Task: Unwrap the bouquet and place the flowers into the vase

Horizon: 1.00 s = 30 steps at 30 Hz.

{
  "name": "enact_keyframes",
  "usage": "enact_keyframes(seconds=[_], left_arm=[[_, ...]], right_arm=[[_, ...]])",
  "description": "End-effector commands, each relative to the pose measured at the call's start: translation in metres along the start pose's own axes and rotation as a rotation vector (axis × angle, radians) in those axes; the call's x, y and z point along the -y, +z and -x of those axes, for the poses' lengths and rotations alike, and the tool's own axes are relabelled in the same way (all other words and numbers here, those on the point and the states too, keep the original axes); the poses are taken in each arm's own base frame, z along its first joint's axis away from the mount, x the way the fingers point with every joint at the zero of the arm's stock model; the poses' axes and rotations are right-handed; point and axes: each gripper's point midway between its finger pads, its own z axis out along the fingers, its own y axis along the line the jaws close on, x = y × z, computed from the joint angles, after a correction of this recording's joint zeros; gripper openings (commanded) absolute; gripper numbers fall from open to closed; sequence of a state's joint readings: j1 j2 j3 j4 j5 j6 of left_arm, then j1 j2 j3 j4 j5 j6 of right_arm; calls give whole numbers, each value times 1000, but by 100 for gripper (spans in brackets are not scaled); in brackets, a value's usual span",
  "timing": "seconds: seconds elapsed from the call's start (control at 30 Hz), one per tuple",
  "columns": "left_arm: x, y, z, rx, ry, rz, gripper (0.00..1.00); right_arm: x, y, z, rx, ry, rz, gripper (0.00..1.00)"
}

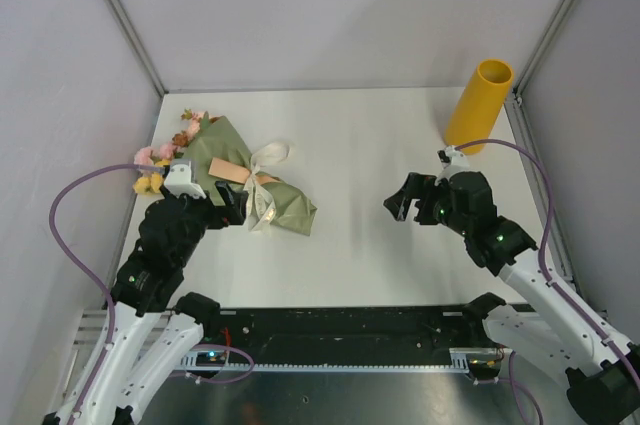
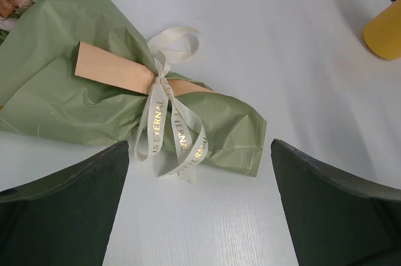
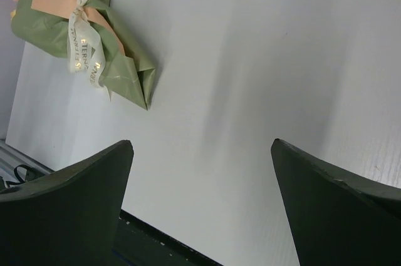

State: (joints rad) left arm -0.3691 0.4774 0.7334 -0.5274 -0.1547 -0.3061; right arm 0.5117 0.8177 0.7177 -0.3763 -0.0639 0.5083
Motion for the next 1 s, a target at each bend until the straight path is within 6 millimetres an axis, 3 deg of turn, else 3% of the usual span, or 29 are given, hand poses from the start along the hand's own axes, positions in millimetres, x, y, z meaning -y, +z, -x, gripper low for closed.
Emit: enact_keyframes(seconds=[0.0,0.3,0.43,0.57,0.7,0.8,0.97], left_arm=[[-1,-2,9,34,-10,9,100],[-7,6,16,39,-158,95,100],[-4,25,19,-27,-264,129,99],[-28,48,14,-43,-500,267,93],[-62,69,-11,-56,-761,389,81],[-84,79,-34,-47,-883,479,65],[-111,88,-62,15,-942,592,63]], right_arm=[[-5,-7,17,66,-2,12,99],[-8,-11,21,85,-22,28,99],[-9,-12,21,88,-29,33,99],[-13,-15,21,89,-25,61,99],[-22,-16,16,83,-19,120,99],[-22,-15,14,79,-18,124,99],[-23,-14,12,68,-13,133,99]])
